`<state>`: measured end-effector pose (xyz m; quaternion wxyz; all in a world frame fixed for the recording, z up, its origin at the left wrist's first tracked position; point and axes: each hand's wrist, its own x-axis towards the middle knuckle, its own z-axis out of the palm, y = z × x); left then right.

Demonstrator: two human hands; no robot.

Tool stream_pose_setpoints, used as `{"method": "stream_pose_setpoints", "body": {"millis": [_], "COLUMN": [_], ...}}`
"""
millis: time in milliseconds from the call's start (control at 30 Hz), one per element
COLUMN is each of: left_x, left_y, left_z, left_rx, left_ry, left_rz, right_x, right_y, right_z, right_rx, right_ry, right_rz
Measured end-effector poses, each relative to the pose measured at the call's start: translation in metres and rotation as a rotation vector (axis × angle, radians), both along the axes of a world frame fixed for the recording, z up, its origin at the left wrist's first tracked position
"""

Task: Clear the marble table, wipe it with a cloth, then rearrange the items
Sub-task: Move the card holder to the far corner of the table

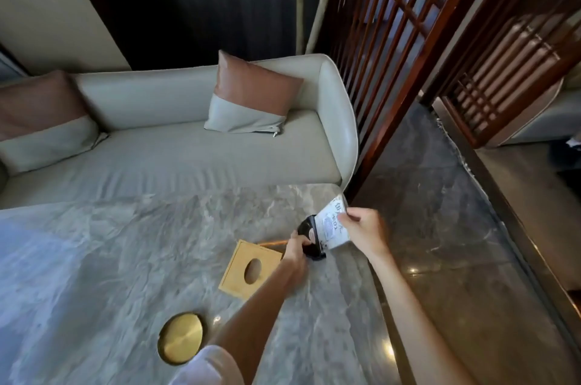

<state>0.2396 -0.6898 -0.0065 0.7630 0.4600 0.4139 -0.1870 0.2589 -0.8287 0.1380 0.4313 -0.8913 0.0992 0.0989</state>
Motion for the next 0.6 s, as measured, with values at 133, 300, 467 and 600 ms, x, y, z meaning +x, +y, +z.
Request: {"method": "stream_pose_setpoints", "body": {"millis": [133, 300, 467, 600], "left_x": [0.012, 0.012, 0.01, 0.01], "left_y": [0.004, 0.003, -0.007, -0.011], "left_z": [0.02, 0.001, 0.002, -0.065], "left_rx": [0.039, 0.023, 0.03, 0.109], "left_ry": [0.016, 0.054, 0.082, 0.099], "left_rz": [-0.061, -0.048, -0.065, -0.142], "right_x": [0.022, 0.03, 0.023, 0.02], "right_y": [0.018, 0.027, 0.036, 0.038], "right_z": [-0.012, -0.03, -0.039, -0.041], "right_rx": [-0.115, -0.155, -0.118, -0.141], "right_ry": [-0.037, -0.012, -0.003, -0.059], "right_rz": [0.029, 0.064, 0.084, 0.059]}}
